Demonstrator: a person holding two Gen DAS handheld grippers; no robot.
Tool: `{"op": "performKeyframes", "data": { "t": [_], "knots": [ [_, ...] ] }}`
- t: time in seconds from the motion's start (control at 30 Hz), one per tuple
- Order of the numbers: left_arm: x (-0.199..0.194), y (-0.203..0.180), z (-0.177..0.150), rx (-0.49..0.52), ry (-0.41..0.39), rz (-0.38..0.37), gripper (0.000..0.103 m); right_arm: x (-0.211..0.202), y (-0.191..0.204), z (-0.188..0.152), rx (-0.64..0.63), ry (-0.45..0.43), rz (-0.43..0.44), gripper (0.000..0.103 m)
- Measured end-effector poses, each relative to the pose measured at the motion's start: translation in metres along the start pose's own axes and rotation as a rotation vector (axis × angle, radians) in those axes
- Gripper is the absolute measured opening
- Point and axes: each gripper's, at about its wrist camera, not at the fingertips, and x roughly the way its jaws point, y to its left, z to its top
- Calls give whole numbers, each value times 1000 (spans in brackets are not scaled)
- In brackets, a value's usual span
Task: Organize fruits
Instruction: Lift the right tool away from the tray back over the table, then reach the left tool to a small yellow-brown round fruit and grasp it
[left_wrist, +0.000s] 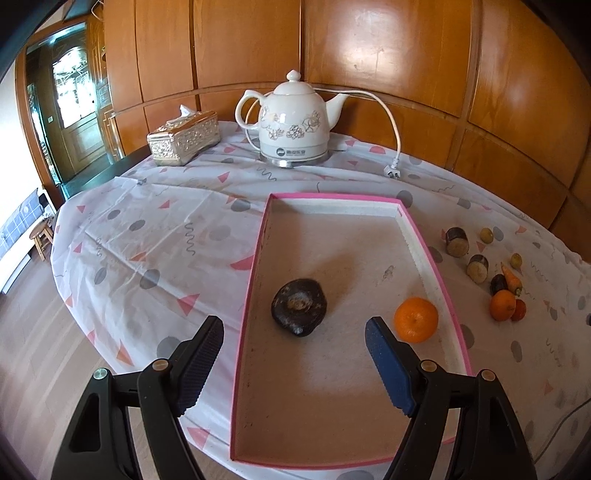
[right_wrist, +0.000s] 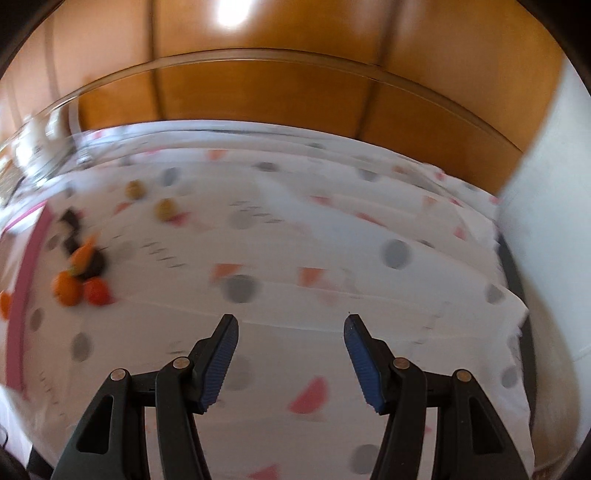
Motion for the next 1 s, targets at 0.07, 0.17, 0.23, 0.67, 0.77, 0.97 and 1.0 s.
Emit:
{"op": "performKeyframes", "data": {
  "t": [0.07, 0.17, 0.23, 0.67, 0.77, 0.97, 1.0],
  "knots": [
    [0, -2, 4, -5, -1, -9, 79, 4, -17, 0, 58, 15, -29, 60],
    [0, -9, 9, 1, -9, -19, 79, 11, -43, -4, 163, 45, -56, 60],
    [0, -16, 11, 17, -12, -28, 79, 16, -59, -7, 225, 66, -77, 60],
    [7, -76, 36, 108, -16, -118, 79, 27, -140, -25, 630, 140, -69, 60],
    [11, -93, 43, 127, -12, -149, 79, 24, -151, -30, 703, 131, -68, 60],
    [20, -134, 58, 176, -7, -214, 79, 8, -171, -38, 846, 51, -80, 60],
    [22, -140, 61, 184, -4, -226, 79, 7, -173, -39, 859, 50, -76, 60]
  ]
}}
